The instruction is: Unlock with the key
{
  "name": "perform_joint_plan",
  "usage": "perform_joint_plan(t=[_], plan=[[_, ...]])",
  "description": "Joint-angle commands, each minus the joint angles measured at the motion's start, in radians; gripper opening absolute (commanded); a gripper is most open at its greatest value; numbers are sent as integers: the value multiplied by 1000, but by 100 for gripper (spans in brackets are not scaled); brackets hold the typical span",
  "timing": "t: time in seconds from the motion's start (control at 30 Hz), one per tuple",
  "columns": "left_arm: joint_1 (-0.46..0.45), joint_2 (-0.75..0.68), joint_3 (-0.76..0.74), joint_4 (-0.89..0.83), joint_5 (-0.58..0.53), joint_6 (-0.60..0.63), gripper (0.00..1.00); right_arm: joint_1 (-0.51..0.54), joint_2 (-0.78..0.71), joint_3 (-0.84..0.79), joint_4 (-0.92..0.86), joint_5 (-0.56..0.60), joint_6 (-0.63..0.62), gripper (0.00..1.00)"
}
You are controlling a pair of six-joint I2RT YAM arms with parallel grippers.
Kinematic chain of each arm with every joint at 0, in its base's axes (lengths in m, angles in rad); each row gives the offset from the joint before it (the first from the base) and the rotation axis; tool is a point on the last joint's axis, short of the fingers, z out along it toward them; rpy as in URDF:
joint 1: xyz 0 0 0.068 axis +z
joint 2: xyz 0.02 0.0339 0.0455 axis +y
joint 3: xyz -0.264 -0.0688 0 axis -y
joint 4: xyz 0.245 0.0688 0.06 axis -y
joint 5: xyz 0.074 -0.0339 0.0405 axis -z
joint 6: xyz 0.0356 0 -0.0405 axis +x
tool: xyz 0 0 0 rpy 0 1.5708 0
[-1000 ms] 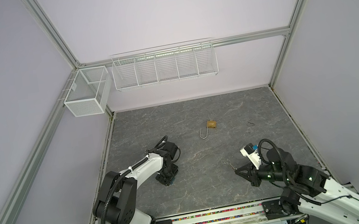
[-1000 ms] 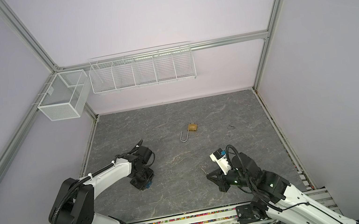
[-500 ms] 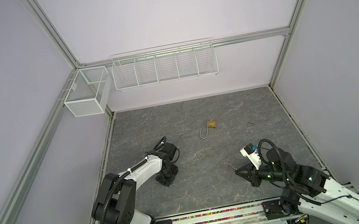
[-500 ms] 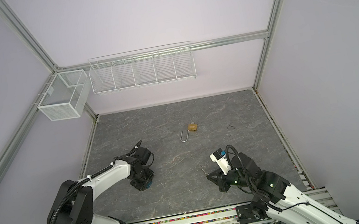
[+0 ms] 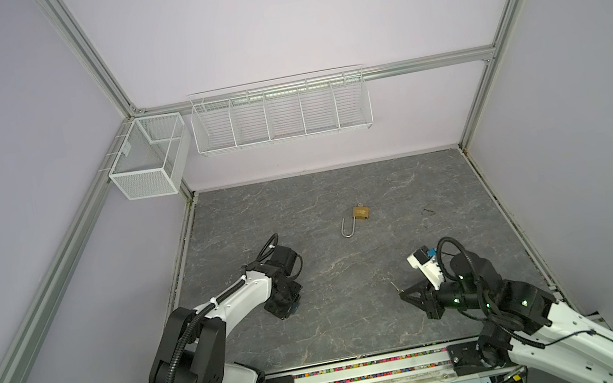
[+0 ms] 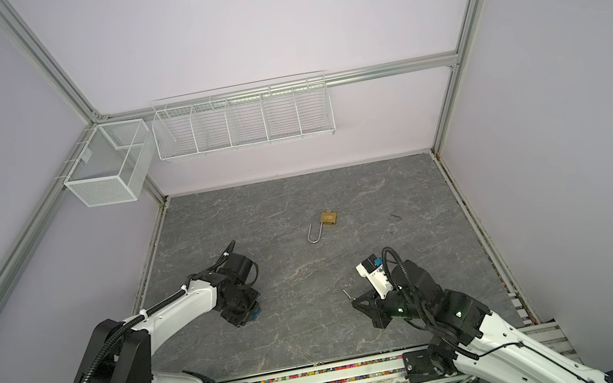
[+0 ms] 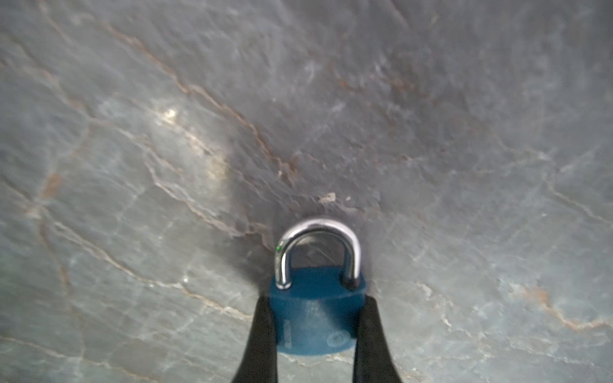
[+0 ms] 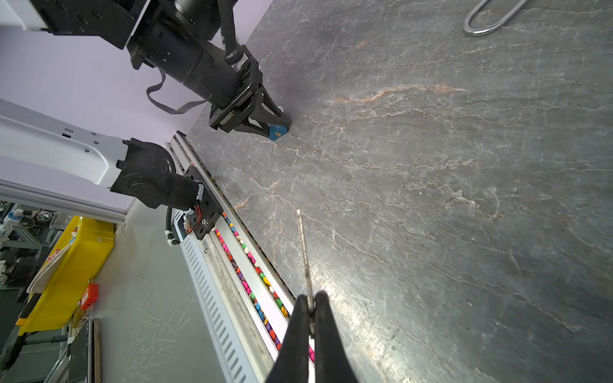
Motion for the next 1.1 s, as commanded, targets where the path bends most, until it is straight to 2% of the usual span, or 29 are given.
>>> perform_joint_plan(t=[0.0,0.17,0.37,0.43,0.5,0.57,0.63,0.77,0.87,0.97,1.07], plan=[[-1,34,-30,64,-5,85,0,-7,1,3,30,-17,15,6],[-40,-99,54,15,-43,179,0,-9,-33,-45,71,-46,47,6],[-69,-172,35,57,-28,175,2,-9,5,-60,134,-60,66,6],[-71,-163,42,77,-38,205,29,-9,29,-56,148,-63,66,6],[-74,-139,94,66,-58,307,45,-9,43,-47,151,-61,66,6],[-74,-86,192,38,-80,470,55,-9,44,-39,146,-57,66,6],[-74,0,323,-39,-120,622,61,-9,40,-36,137,-52,68,6],[-71,262,623,-214,-194,886,68,-9,-2,-28,91,-38,74,6],[-74,436,773,-283,-243,1067,72,-9,-61,-24,32,-15,80,6],[-72,532,842,-312,-269,1152,74,-10,-144,-12,-43,17,90,6],[-61,563,858,-286,-260,1186,75,-11,-230,-5,-114,43,98,6]])
